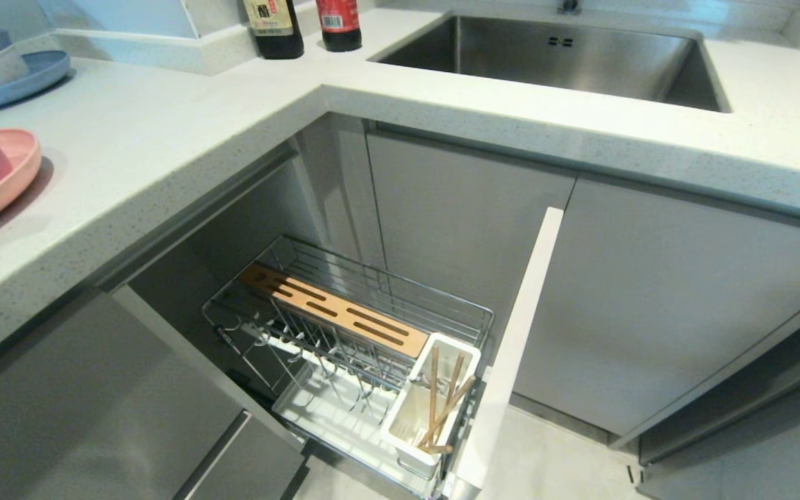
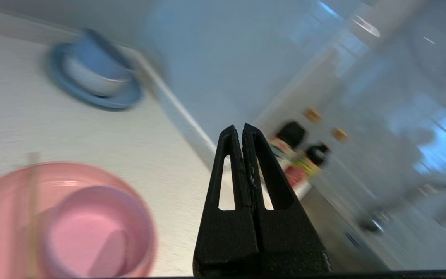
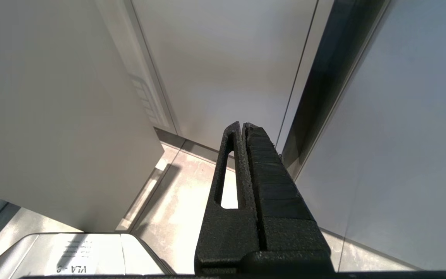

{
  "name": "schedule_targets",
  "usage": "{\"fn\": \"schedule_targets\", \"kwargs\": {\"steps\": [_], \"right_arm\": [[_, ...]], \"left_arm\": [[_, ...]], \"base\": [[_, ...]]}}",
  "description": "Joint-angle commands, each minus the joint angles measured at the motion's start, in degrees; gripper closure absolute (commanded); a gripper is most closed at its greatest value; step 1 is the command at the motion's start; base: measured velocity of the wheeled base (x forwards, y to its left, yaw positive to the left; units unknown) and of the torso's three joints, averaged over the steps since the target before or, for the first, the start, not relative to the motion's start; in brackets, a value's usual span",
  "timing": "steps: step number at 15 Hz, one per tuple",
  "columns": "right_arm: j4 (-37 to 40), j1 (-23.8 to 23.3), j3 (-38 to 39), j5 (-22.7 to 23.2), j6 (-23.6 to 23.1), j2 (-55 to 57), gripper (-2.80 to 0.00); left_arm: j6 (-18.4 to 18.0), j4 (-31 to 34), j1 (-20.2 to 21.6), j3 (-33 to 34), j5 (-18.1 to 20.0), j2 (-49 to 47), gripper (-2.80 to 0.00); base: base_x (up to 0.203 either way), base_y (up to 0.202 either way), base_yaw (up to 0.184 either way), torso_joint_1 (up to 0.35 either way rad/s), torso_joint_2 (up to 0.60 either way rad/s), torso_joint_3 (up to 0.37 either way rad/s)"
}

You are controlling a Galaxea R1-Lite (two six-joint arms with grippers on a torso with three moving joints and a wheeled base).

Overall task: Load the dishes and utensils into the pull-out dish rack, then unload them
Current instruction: Take the spoon out of the cupboard

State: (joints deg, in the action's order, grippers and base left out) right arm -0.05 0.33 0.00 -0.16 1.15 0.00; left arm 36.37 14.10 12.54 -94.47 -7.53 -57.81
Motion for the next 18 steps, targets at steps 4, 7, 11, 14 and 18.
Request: {"fn": "schedule_targets", "kwargs": {"steps": [4,7,11,14,18], "right_arm": [[0.0,0.0,0.1,0.0,0.0,0.0,0.0],[0.0,0.0,0.1,0.0,0.0,0.0,0.0],[0.0,0.0,0.1,0.0,0.0,0.0,0.0],[0.0,0.0,0.1,0.0,0.0,0.0,0.0],[0.0,0.0,0.1,0.0,0.0,0.0,0.0]], "left_arm": [[-5.2,-0.9,-22.6,-0.6,-3.3,-4.7,0.0],[-6.8,-0.7,-36.1,3.5,-4.1,-8.4,0.0],[-10.0,-0.2,-51.7,9.3,-13.3,-18.9,0.0],[-6.6,5.3,-56.0,8.4,-16.8,-26.1,0.0],[15.3,20.4,-60.0,2.3,-18.6,-33.3,0.0]], "base": [[0.0,0.0,0.0,0.0,0.0,0.0],[0.0,0.0,0.0,0.0,0.0,0.0],[0.0,0.0,0.0,0.0,0.0,0.0],[0.0,0.0,0.0,0.0,0.0,0.0],[0.0,0.0,0.0,0.0,0.0,0.0]]}}
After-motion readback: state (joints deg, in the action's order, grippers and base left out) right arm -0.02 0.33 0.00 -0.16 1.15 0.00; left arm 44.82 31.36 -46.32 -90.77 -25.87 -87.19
